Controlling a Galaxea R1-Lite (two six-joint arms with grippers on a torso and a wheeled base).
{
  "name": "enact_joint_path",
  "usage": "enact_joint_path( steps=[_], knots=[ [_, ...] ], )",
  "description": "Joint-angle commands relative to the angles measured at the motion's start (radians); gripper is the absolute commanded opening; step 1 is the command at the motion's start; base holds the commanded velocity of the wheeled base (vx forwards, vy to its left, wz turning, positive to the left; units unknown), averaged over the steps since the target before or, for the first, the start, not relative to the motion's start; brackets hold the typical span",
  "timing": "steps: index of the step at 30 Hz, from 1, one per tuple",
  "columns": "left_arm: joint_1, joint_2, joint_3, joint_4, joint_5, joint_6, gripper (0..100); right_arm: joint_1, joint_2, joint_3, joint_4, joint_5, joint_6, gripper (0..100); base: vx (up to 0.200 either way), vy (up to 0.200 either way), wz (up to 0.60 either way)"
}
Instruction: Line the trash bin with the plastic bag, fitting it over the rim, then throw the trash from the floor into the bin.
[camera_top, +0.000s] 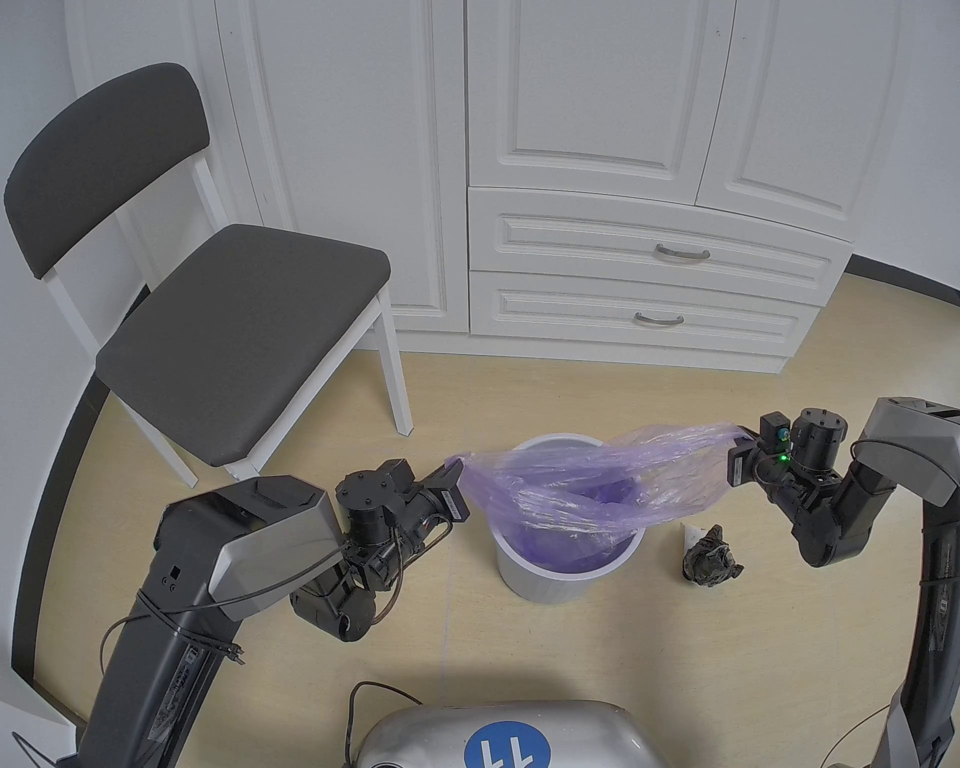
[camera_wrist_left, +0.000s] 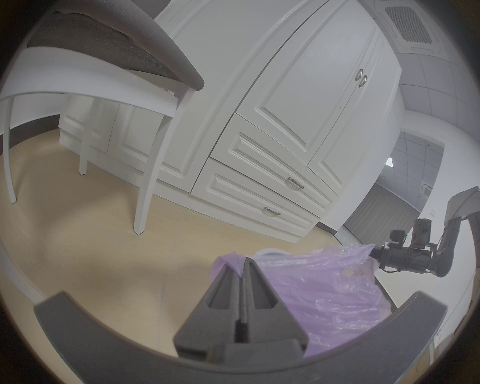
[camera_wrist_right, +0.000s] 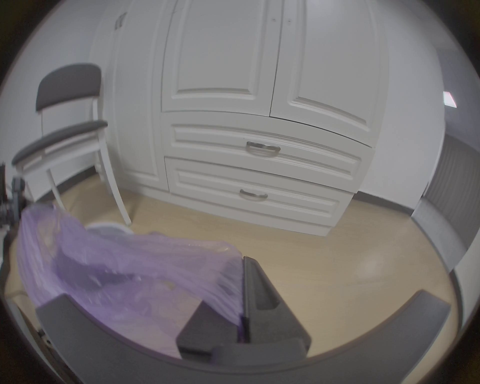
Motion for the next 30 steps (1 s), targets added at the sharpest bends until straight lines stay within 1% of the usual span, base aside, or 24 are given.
enact_joint_path(
  steps=[1,2,6,11,12,16,17,18,20,21,22,23,24,26,30],
  knots=[
    [0.005,-0.005,0.003,-0.006,-0.001,0.002,0,-0.03,-0.053,0.14,-0.012,0.01,-0.156,0,0.0,0.0,0.0],
    [-0.002,-0.005,0.01,-0.012,0.001,0.001,0,-0.019,-0.056,0.171,-0.015,0.01,-0.193,0,0.0,0.0,0.0],
    [-0.033,0.002,0.01,-0.042,0.002,-0.001,0,0.016,-0.04,0.172,-0.015,0.001,-0.196,0,0.0,0.0,0.0],
    [-0.053,0.006,-0.01,-0.045,0.013,-0.001,0,0.038,0.013,0.154,-0.021,0.001,-0.193,0,0.0,0.0,0.0],
    [-0.056,0.011,-0.028,-0.045,0.015,-0.003,0,0.045,0.03,0.14,-0.023,-0.001,-0.192,0,0.0,0.0,0.0],
    [-0.068,0.071,-0.16,-0.04,0.079,-0.001,0,0.067,0.065,0.097,-0.024,-0.025,-0.175,0,0.0,0.0,0.0],
    [-0.07,0.075,-0.169,-0.04,0.085,-0.001,0,0.068,0.069,0.092,-0.024,-0.03,-0.172,0,0.0,0.0,0.0],
    [-0.077,0.095,-0.215,-0.036,0.122,-0.001,0,0.076,0.078,0.062,-0.024,-0.056,-0.144,0,0.0,0.0,0.0],
    [-0.087,0.1,-0.244,-0.031,0.153,-0.001,0,0.088,0.088,0.016,-0.024,-0.088,-0.103,0,0.0,0.0,0.0],
    [-0.087,0.1,-0.244,-0.031,0.153,-0.001,0,0.088,0.088,0.016,-0.024,-0.088,-0.103,0,0.0,0.0,0.0],
    [-0.093,0.095,-0.263,-0.02,0.176,-0.001,0,0.104,0.105,-0.04,-0.023,-0.124,-0.052,0,0.0,0.0,0.0],
    [-0.094,0.094,-0.267,-0.019,0.18,-0.001,0,0.105,0.11,-0.05,-0.023,-0.13,-0.043,0,0.0,0.0,0.0],
    [-0.099,0.094,-0.281,-0.016,0.194,-0.001,0,0.111,0.124,-0.086,-0.023,-0.154,-0.02,0,0.0,0.0,0.0],
    [-0.104,0.097,-0.296,-0.006,0.209,0.001,0,0.116,0.145,-0.136,-0.024,-0.182,0.006,0,0.0,0.0,0.0],
    [-0.105,0.121,-0.309,-0.006,0.213,0.004,0,0.116,0.168,-0.188,-0.024,-0.193,0.043,0,0.0,0.0,0.0]
  ],
)
